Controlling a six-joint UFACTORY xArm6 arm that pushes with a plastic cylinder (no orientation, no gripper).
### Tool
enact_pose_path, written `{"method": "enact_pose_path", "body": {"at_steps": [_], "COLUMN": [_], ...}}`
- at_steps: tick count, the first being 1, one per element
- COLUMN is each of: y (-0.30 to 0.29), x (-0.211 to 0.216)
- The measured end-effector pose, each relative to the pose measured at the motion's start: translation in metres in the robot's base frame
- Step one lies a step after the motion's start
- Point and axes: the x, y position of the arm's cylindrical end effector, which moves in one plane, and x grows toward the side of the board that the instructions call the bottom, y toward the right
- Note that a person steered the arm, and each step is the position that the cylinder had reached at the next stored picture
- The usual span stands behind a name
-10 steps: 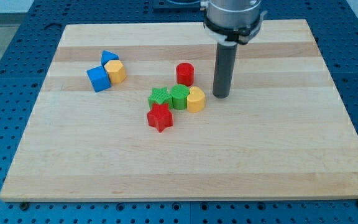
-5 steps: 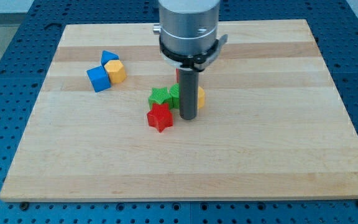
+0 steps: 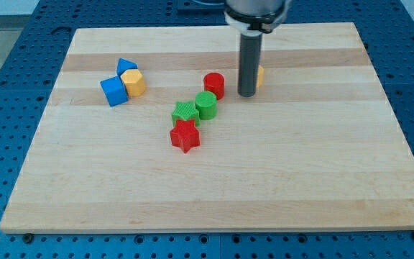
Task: Move the yellow heart towards the top left of the board
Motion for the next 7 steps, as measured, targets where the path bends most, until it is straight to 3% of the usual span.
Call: {"method": "enact_pose_path", "body": {"at_steps": [4, 7], "y": [0.04, 0.039], "x": [-0.054, -0.087]}}
